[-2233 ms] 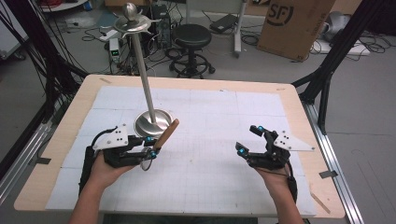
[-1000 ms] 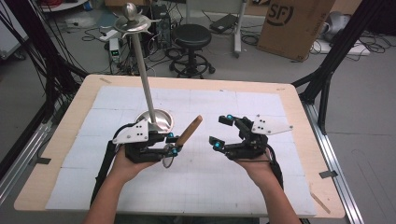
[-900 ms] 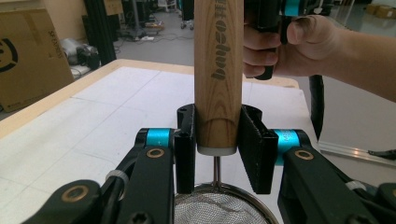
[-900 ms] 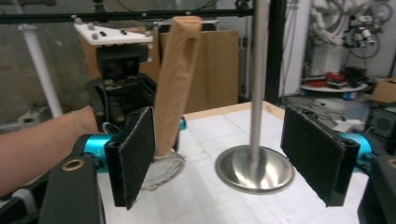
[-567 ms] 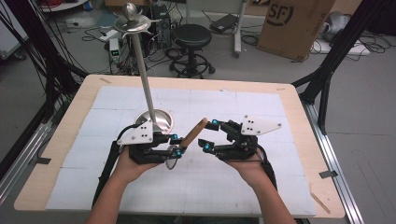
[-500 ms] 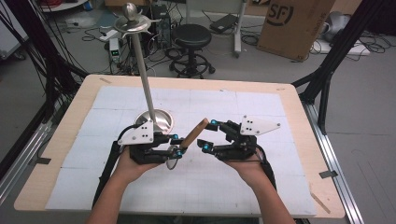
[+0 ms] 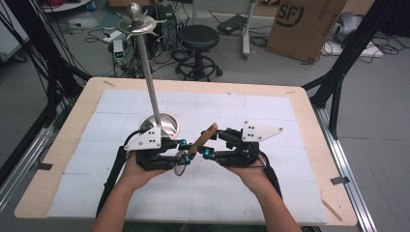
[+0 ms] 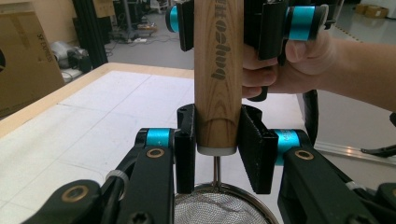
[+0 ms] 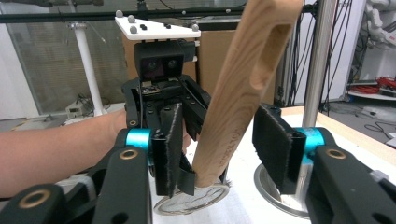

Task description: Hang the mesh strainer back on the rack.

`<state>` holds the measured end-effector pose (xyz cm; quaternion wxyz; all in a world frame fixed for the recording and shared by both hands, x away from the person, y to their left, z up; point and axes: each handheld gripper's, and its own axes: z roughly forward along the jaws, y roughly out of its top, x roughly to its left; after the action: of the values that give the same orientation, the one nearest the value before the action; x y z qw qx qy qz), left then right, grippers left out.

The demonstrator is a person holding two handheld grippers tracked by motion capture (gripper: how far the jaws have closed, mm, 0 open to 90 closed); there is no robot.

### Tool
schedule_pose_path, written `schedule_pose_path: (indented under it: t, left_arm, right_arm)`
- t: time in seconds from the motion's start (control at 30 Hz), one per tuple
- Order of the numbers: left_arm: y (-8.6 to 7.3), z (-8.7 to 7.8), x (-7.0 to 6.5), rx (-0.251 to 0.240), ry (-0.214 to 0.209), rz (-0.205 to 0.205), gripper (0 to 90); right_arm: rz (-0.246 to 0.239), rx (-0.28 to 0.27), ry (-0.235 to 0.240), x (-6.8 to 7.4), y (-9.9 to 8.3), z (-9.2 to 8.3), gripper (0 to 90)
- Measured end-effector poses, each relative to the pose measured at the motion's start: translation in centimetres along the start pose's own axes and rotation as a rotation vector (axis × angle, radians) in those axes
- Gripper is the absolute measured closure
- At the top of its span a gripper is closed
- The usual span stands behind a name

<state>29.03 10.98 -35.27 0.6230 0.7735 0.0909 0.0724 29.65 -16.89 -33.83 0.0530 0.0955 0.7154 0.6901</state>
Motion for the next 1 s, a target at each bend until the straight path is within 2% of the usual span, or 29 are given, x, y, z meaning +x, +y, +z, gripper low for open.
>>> schedule_pose_path:
  t: [0.13,0.47,0.57,0.67,0.87,1.0]
  left_arm:
    - [0.04,0.09,-0.15,-0.012,-0.012,0.009,68.8]
    - [0.0,0.31,-0.28,-0.007,-0.01,0.019,68.8]
    - [0.02,0.31,-0.26,-0.002,-0.001,0.025,68.6]
    - [-0.05,0.37,-0.26,0.019,0.003,0.024,67.6]
    - [-0.06,0.09,-0.1,0.043,0.042,0.001,54.6]
    - [-0.22,-0.56,0.19,0.049,0.075,-0.011,50.8]
  right_arm:
    - [0.01,-0.015,0.012,0.03,0.06,-0.08,65.6]
    - [0.045,-0.01,0.037,-0.07,0.02,-0.13,68.6]
    - [0.07,-0.017,0.035,-0.21,-0.04,-0.17,68.8]
    - [0.059,-0.004,0.027,-0.16,-0.09,0.0,68.9]
    - [0.053,0.001,0.009,-0.26,-0.01,-0.16,69.8]
    - [0.06,0.007,-0.006,-0.41,0.02,-0.41,70.1]
